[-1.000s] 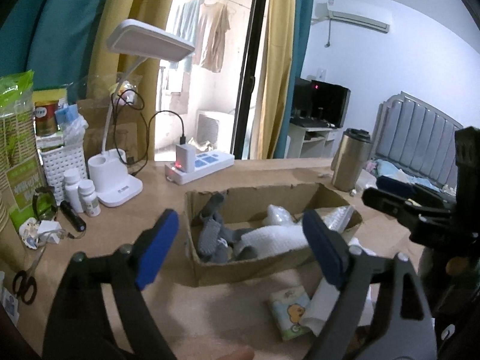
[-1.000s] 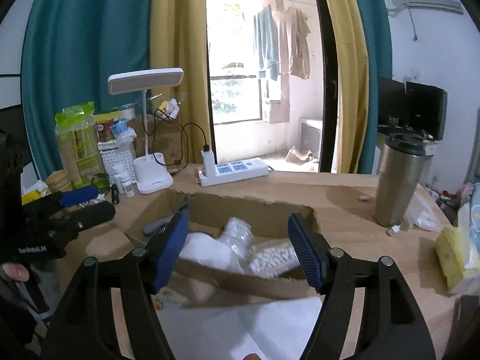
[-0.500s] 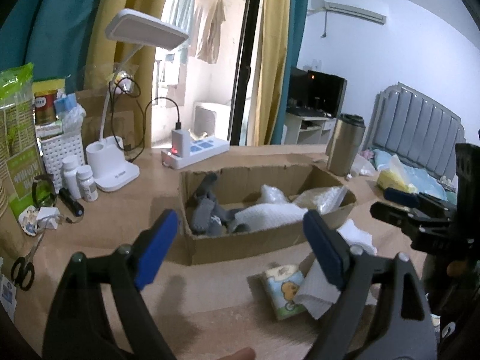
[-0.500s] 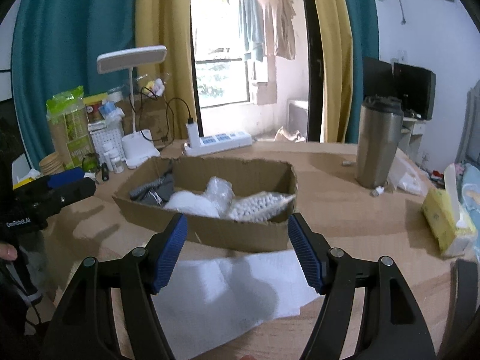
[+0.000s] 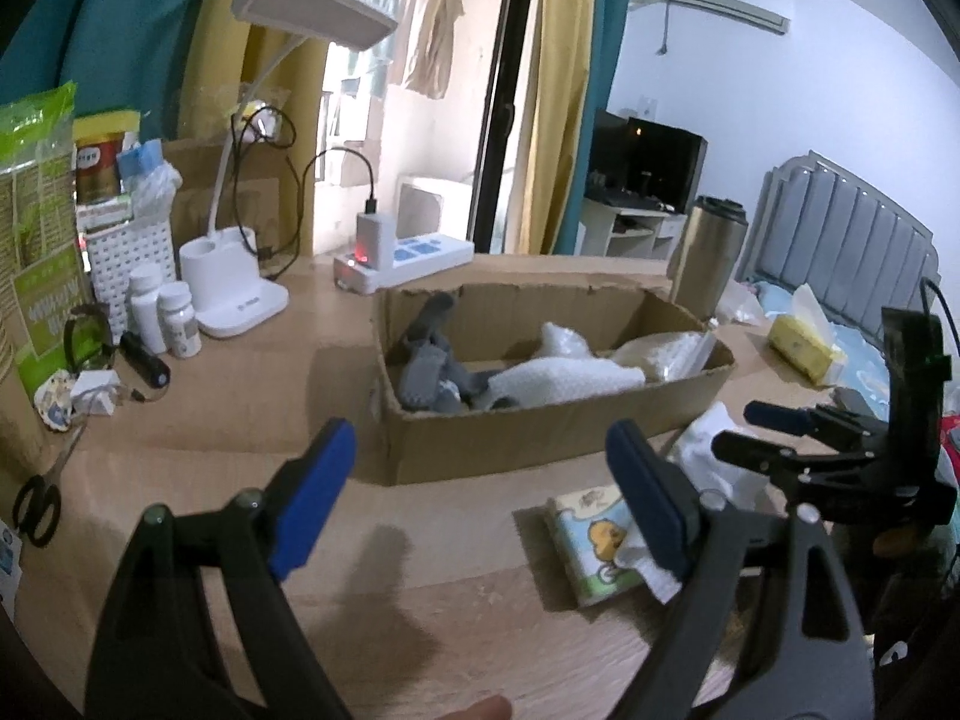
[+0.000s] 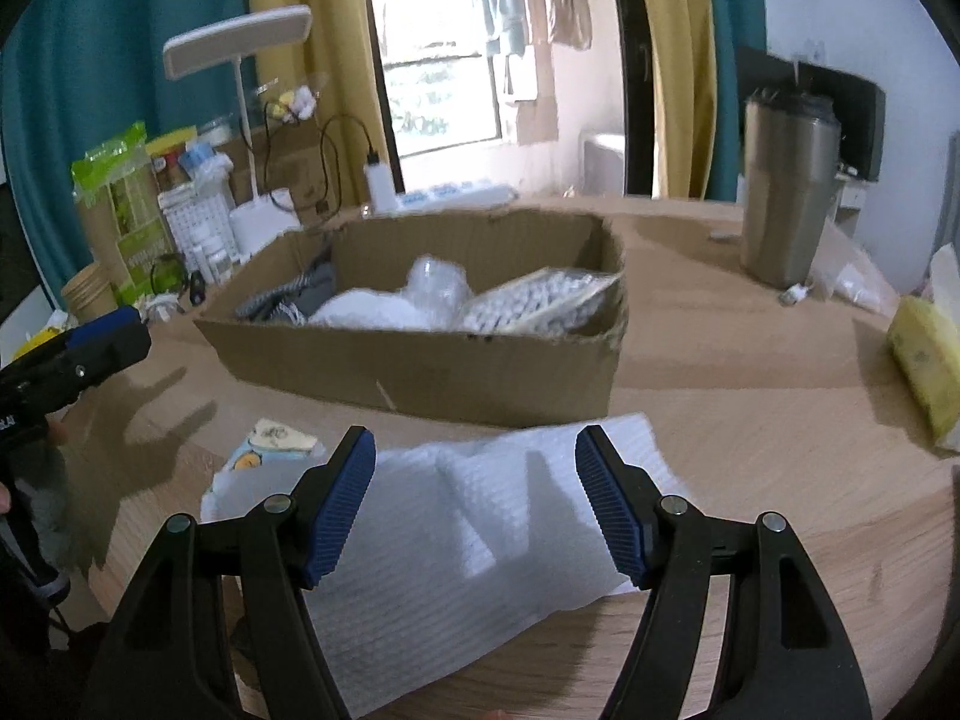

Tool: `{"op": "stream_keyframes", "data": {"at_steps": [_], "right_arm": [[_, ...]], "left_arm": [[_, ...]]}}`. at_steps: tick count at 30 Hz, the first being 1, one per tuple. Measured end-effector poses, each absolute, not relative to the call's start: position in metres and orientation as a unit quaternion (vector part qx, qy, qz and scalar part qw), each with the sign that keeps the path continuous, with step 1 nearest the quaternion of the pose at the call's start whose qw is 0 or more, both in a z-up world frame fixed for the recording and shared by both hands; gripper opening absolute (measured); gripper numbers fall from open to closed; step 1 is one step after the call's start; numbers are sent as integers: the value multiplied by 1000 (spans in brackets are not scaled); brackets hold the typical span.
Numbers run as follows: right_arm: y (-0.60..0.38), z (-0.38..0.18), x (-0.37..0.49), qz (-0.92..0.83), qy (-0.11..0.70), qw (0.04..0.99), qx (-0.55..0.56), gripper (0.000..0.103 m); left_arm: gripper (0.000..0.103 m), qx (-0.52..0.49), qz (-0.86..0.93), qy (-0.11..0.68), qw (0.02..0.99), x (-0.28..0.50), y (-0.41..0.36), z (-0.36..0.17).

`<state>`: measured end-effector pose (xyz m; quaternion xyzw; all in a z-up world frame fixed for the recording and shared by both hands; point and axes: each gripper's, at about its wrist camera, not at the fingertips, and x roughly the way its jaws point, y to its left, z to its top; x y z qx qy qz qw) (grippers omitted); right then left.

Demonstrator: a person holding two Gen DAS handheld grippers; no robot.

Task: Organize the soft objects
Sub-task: 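Move the right tool to the white waffle towel while the left tool approaches the tissue pack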

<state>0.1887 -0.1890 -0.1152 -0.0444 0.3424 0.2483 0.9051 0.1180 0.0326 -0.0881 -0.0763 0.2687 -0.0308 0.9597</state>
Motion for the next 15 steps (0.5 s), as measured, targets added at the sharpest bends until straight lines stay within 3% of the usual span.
{"op": "stream_keyframes", "data": {"at_steps": [13, 14, 15], "right_arm": [[-174, -134, 202, 247, 403, 879, -69, 73], [-173, -135, 202, 248, 405, 877, -72, 72], [-172, -135, 202, 250, 405, 876, -76, 62]], "left_arm": [[87, -80, -34, 282, 956, 120, 33, -96], [87, -79, -35, 282, 955, 120, 32, -96], [87, -79, -36, 283, 955, 120, 31, -96]]}}
